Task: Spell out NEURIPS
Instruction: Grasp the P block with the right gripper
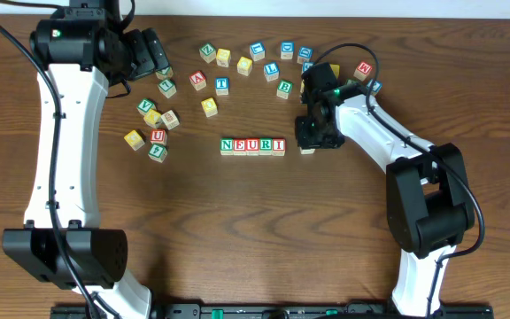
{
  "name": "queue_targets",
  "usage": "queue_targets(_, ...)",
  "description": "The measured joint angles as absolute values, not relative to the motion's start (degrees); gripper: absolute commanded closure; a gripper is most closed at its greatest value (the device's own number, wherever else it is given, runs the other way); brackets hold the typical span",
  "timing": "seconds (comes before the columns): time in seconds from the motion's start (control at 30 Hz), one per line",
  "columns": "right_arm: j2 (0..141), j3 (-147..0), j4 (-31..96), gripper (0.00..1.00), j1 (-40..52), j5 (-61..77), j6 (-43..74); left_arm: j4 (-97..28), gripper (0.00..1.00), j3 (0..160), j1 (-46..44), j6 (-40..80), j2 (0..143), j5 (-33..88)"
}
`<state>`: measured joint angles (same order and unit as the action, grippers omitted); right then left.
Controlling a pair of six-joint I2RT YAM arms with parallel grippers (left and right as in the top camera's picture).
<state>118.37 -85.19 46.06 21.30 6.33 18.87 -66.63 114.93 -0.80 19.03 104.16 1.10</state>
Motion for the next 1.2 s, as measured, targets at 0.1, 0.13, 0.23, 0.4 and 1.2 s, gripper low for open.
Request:
queue_targets(0.1, 118.37, -85.19, 45.47, 0.70, 21.52, 7.11, 21.54, -66.63, 0.02, 114.93, -0.80, 19.03, 104.16, 1.10)
queue_targets(0.13, 118.37, -85.19, 45.39, 0.69, 21.63, 7.25, 22.00, -66.63, 0.02, 114.93, -0.80, 19.03, 104.16, 1.10)
queue_targets(0.23, 118.37, -85.19, 45.06, 0.68, 22.31, 7.77, 23.51, -66.65, 0.02, 114.93, -0.80, 19.03, 104.16, 1.10)
queue_targets(0.4, 118.37, -85.19, 44.77, 0.68, 23.14, 8.12, 24.80, -66.63, 0.02, 114.93, -0.80, 19.03, 104.16, 1.10)
queue_targets(1.2, 118.37, -85.19, 43.99, 0.68, 24.36, 8.19, 25.28, -66.63, 0.02, 114.93, -0.80, 19.03, 104.16, 1.10)
